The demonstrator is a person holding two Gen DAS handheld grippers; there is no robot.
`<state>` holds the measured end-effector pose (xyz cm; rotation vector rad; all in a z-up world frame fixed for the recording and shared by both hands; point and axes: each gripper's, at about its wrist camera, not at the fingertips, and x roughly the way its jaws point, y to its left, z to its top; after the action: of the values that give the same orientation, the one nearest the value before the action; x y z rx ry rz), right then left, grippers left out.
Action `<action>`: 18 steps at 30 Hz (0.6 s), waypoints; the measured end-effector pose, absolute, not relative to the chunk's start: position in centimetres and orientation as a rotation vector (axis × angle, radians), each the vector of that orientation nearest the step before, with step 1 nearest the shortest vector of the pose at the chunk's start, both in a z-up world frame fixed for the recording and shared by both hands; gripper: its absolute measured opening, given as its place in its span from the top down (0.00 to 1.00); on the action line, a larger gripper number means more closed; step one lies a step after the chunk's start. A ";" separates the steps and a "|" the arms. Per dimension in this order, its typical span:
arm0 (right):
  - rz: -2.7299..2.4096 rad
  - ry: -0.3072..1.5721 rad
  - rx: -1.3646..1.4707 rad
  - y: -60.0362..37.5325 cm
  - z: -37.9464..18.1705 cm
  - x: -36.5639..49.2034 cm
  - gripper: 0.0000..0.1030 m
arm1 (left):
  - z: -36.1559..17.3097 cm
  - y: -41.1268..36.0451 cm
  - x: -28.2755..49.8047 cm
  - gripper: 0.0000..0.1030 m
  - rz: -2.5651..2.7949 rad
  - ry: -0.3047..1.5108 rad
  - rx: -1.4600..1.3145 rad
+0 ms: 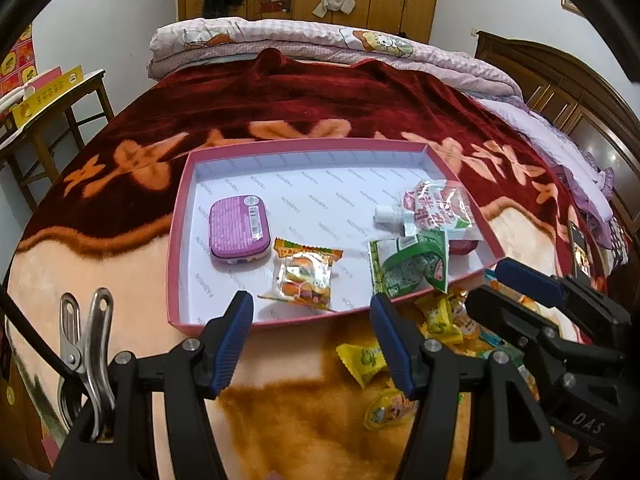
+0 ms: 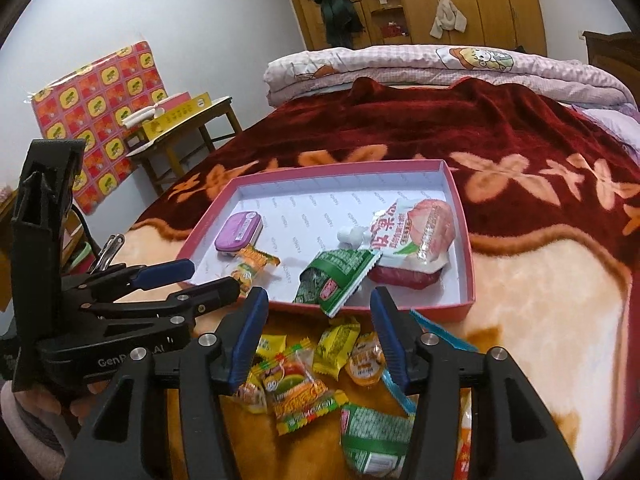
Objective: Organize snacks
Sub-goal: 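Open both grippers to drop the gummy bag and green bag in the tray, then move both open grippers back over the candy pile beside the tray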
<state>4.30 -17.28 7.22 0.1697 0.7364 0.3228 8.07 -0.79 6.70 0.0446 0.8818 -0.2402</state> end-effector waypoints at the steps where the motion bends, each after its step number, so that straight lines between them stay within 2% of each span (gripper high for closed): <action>1: 0.321 0.737 0.172 -17.4 7.2 4.1 0.47 | 6.8 -0.8 7.9 0.38 -0.239 0.882 0.043; 18: 0.302 0.769 0.205 -19.6 6.6 1.7 0.47 | 6.3 -0.9 5.2 0.38 -0.239 0.902 0.043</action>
<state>1.74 -19.57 6.61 0.2051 0.7695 0.3021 5.17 -0.95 6.35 0.0428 0.9024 -0.2388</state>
